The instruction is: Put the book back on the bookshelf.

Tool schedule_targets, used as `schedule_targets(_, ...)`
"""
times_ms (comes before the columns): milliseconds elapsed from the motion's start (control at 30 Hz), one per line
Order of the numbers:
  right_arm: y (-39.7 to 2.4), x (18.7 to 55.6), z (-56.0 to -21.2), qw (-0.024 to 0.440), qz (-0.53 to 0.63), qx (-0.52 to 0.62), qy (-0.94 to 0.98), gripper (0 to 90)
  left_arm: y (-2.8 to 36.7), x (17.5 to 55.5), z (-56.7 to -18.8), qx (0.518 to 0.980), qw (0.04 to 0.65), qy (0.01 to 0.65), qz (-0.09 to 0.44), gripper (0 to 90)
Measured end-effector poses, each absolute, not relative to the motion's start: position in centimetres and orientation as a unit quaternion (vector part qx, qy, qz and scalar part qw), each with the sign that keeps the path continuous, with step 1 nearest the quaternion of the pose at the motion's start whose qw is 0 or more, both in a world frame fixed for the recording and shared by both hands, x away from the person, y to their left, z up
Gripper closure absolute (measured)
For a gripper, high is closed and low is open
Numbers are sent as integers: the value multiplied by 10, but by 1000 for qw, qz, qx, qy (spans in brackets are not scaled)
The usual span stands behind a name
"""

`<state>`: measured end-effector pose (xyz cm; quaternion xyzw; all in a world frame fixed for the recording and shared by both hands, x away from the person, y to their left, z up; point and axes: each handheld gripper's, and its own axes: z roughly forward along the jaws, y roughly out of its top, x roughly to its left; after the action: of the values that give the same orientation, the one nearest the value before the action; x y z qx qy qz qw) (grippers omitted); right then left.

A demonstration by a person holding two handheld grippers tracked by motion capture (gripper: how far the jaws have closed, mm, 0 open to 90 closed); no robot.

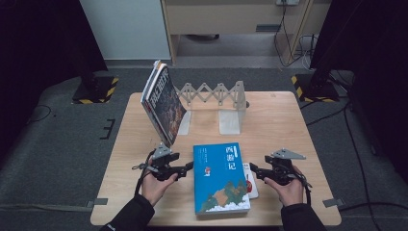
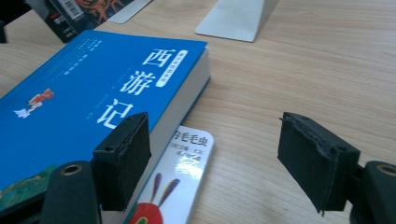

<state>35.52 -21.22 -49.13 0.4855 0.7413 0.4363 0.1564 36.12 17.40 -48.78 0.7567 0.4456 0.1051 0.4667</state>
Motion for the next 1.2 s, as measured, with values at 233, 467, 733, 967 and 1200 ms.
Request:
schedule_targets(233,-201,353,-495,140,429,476,755,256,161,360,-502,772,452,438,87,218)
schedule_targets(467,-187,351,-499,120,425,468,765,275,150,361,-514,778,450,435,54,196)
schedule_targets(733,-175,351,-504,90,421,465,774,283,148,364,-527,757,476,448,14,112)
schedule_targets(967,-168,351,-507,69,426,465,773,283,145,365,-536,746,493,448,-13,70)
schedule_targets(1200,-166,351,-509,63,432,463,772,283,144,365,-541,737,501,452,-28,37)
